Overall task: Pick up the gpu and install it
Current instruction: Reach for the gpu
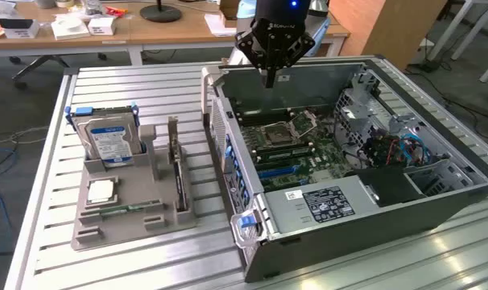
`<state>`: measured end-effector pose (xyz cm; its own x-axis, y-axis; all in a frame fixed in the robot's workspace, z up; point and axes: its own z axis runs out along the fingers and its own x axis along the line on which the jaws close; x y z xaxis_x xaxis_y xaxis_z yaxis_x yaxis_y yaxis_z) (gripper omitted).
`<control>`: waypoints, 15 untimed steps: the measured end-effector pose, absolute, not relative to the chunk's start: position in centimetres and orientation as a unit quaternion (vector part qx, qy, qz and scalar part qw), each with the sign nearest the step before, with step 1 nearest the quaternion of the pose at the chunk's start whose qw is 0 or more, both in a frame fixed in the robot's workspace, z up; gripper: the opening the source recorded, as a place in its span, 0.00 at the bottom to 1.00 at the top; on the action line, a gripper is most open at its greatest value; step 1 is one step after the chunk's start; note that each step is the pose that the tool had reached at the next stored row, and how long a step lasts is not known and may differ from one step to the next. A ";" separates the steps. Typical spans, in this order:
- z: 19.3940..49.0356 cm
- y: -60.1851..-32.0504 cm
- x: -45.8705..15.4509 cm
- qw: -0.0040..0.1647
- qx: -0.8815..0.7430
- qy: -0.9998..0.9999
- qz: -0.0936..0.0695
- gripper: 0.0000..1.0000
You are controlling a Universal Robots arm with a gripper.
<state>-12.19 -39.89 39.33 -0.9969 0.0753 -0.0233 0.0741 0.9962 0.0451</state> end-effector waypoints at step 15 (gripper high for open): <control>39.3 -39.9 -12.4 0.013 0.037 0.999 0.022 0.10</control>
<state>-12.43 -39.88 39.33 -0.9969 0.0754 -0.0234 0.0743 0.9962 0.0451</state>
